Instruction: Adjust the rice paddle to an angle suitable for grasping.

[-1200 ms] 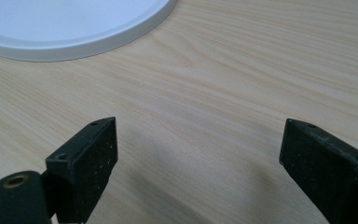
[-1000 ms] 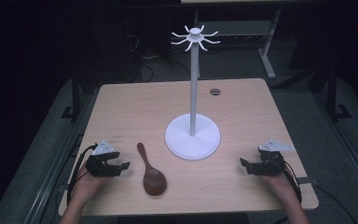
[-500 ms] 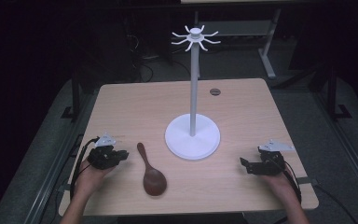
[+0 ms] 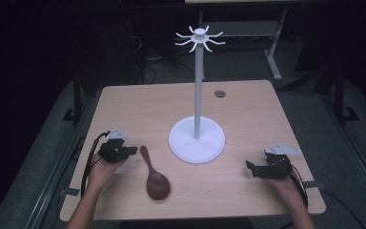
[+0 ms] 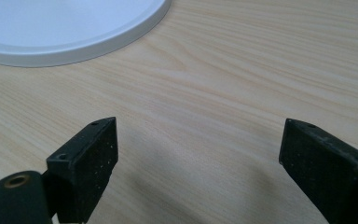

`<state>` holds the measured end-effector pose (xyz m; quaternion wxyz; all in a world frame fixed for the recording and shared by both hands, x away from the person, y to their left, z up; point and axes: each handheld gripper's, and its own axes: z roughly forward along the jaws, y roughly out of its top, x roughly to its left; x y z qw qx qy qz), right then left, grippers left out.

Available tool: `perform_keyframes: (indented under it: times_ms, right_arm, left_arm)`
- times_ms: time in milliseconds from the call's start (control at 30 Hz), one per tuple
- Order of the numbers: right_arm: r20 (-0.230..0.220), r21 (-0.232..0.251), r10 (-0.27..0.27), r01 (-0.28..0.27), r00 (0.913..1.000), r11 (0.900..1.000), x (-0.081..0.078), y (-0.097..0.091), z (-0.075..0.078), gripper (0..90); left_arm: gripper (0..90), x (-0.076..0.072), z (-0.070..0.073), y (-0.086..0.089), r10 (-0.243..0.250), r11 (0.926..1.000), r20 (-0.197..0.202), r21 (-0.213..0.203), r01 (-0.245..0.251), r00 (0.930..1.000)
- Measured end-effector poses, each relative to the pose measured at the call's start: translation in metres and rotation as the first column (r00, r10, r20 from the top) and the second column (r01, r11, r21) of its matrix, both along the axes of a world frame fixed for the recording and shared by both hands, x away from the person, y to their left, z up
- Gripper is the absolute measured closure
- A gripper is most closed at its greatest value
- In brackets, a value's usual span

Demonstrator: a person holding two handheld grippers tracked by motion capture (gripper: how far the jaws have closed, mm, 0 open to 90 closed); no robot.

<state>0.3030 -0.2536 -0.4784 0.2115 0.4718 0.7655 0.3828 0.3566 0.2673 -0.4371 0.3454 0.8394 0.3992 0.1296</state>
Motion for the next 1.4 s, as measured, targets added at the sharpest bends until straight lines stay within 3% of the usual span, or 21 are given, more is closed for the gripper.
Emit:
perform_keyframes:
  times_ms: [133, 433, 633, 767, 833, 1033, 1133, 1400]
  right_arm:
    - [0.002, -0.005, 0.003, -0.003, 1.0000, 1.0000, 0.000, 0.000, 0.000, 11.4]
    - [0.006, -0.003, 0.008, -0.008, 1.0000, 1.0000, 0.001, 0.000, 0.001, 11.5]
    - [0.005, 0.006, -0.001, 0.001, 1.0000, 1.0000, 0.001, 0.000, 0.001, 11.6]
    - [0.007, 0.004, 0.002, -0.002, 1.0000, 1.0000, 0.001, 0.000, 0.001, 11.6]
    - [0.009, 0.004, 0.002, -0.002, 1.0000, 1.0000, 0.001, 0.000, 0.001, 11.6]
    - [0.006, 0.005, 0.003, -0.003, 1.0000, 1.0000, 0.001, 0.000, 0.001, 11.7]
    - [0.005, 0.004, 0.002, -0.002, 1.0000, 1.0000, 0.001, 0.000, 0.001, 11.7]
    - [0.006, 0.000, 0.007, -0.007, 1.0000, 1.0000, 0.002, 0.001, 0.000, 11.7]
  left_arm:
    - [89.7, 0.008, -0.006, -0.007, 0.004, 0.9999, 0.004, 0.014, -0.004, 1.0000]
    - [89.7, 0.011, -0.009, -0.013, 0.019, 0.9994, 0.015, 0.028, -0.019, 0.9997]
    - [89.6, 0.008, -0.010, -0.014, 0.010, 0.9960, 0.020, 0.089, -0.012, 0.9997]
    - [89.6, 0.009, -0.015, -0.015, 0.006, 0.9965, 0.001, 0.083, -0.006, 1.0000]
    - [89.7, 0.009, -0.015, -0.017, 0.007, 0.9983, -0.008, 0.058, -0.007, 0.9999]
    - [89.6, 0.009, -0.018, -0.027, -0.035, 0.9989, -0.019, 0.029, 0.035, 0.9992]
    - [89.6, 0.009, -0.018, -0.032, -0.064, 0.9969, -0.019, 0.045, 0.065, 0.9977]
    - [89.6, 0.004, -0.019, -0.051, -0.123, 0.9916, -0.016, 0.039, 0.123, 0.9923]
